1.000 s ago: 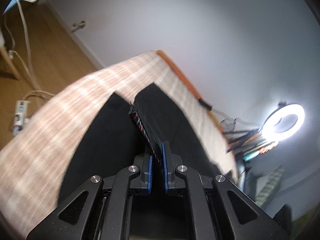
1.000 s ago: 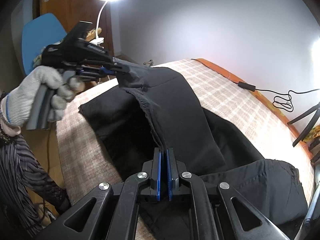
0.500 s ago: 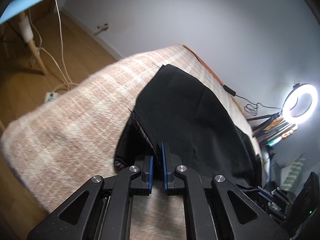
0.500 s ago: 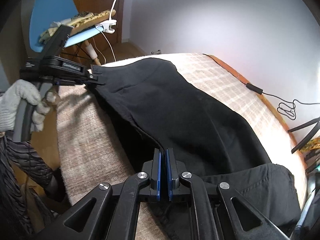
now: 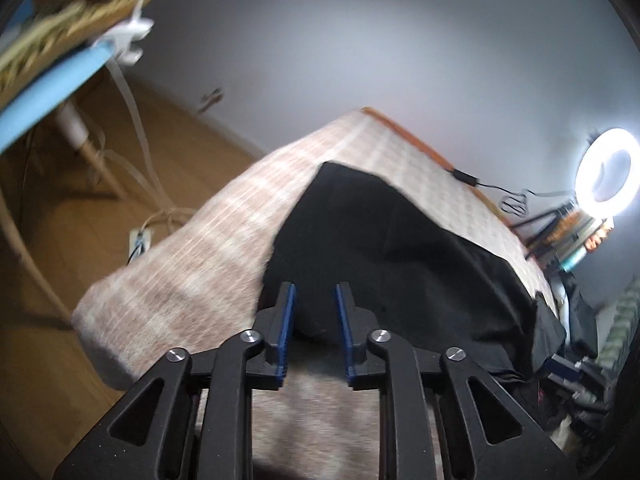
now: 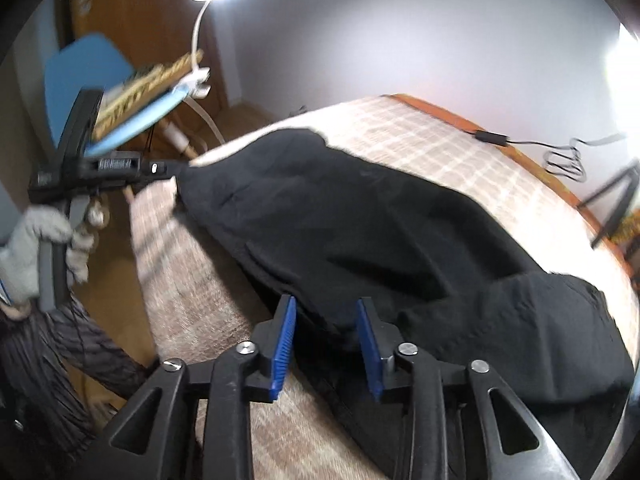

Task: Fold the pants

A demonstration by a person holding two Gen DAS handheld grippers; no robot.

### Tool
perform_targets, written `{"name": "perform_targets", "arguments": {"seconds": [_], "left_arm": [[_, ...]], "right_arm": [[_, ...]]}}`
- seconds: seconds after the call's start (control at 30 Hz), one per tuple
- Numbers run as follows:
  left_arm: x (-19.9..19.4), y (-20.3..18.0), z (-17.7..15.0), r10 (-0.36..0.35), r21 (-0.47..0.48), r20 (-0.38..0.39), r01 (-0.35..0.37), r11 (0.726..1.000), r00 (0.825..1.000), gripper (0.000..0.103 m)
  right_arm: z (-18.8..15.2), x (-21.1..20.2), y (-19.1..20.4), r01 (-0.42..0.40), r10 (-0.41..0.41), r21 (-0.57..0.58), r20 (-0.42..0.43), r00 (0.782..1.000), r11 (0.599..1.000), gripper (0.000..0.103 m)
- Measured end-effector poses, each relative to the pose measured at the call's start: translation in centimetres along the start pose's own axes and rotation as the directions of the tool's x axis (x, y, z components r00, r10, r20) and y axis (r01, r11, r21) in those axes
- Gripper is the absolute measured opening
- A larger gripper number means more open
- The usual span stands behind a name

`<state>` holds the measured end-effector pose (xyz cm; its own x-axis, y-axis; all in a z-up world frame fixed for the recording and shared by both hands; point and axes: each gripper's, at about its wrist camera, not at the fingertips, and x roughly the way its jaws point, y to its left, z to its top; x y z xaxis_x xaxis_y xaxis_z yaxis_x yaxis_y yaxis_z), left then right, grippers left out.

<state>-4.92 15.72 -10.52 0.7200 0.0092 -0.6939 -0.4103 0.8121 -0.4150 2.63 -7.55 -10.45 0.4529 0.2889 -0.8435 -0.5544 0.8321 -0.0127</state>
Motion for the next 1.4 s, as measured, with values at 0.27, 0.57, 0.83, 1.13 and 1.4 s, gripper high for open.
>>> {"name": "perform_targets", "arguments": {"seconds": [0.27,0.57,0.83,1.13,1.4], "left_arm": [[2.7,-9.8,2.4,-0.237,0.193,-0.153,0.265,0.945,0.959,0.054],[7.7,-21.4,2.7,-0.376,0.272,-0.356,0.479,0.835,0.856,0.058],[13.7,-30.5,0.4,-0.335,0.258,-0.541,0.531,0.807,0.772,0.063],[20.2,-35.5,-2.3,-0.217,0.224,-0.652,0.459,0.86,0.726,0.063],[20.5,-36.1,-2.6,-0.221,0.21,-0.619,0.43,0.878,0.754,0.056]], "right_arm": [[-3.4,-7.1,-5.0,0.102,-0.122,0.249,0.067,0.99,0.963,0.056],[-8.3,-11.4,-10.2,0.217,-0.275,0.467,0.059,0.96,0.857,0.072],[-15.2,-14.6,-15.8,0.225,-0.335,0.705,0.019,0.942,0.672,0.073],[-21.7,-17.7,-21.2,0.213,-0.393,0.863,-0.018,0.919,0.459,0.073],[-24.7,-17.9,-23.3,0.147,-0.342,0.913,-0.009,0.94,0.381,0.073]]}}
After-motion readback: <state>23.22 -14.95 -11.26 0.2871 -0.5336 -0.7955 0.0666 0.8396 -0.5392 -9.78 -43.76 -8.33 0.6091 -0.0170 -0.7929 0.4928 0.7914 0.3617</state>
